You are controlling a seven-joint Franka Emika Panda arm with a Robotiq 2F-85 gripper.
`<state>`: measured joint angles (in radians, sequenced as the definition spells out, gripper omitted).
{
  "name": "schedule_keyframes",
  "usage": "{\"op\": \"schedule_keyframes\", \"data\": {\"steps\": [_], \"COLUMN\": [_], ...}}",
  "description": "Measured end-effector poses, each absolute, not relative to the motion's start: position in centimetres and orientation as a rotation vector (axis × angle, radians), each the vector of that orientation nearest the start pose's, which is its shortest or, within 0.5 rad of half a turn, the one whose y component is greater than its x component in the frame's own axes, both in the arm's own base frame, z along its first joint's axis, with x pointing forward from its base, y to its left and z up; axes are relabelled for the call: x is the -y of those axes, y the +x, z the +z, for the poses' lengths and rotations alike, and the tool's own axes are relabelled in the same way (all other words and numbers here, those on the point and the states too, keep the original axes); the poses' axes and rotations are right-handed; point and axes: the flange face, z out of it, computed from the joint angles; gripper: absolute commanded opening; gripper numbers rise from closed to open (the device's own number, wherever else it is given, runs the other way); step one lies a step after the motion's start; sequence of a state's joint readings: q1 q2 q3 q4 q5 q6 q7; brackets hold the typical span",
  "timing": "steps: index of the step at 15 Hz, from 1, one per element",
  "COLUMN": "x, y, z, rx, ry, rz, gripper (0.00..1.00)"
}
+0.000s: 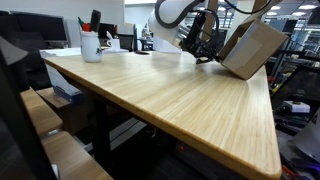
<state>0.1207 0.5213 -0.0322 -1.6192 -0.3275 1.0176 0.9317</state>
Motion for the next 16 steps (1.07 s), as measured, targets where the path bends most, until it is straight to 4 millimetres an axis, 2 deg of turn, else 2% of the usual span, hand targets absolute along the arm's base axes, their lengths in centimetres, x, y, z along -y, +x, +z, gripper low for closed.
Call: {"op": "schedule_keyframes", "data": {"steps": [2,4,5,7,16], "x": [-0.6,-0.7,-0.8,-0.9,-4.5], "y": [54.5,54.6,54.7,54.8,55.0], "z": [30.6,30.1,30.0,29.9,29.8], "rx": [0.86,0.849,0.838,0.822,0.712], "ry": [1.912,1.896,1.884,1.881,1.882], "rz": [-0.953,-0.971,-0.991,-1.009,-1.046], "gripper": [0.01,0.09,0.32,0.34,0.8]}}
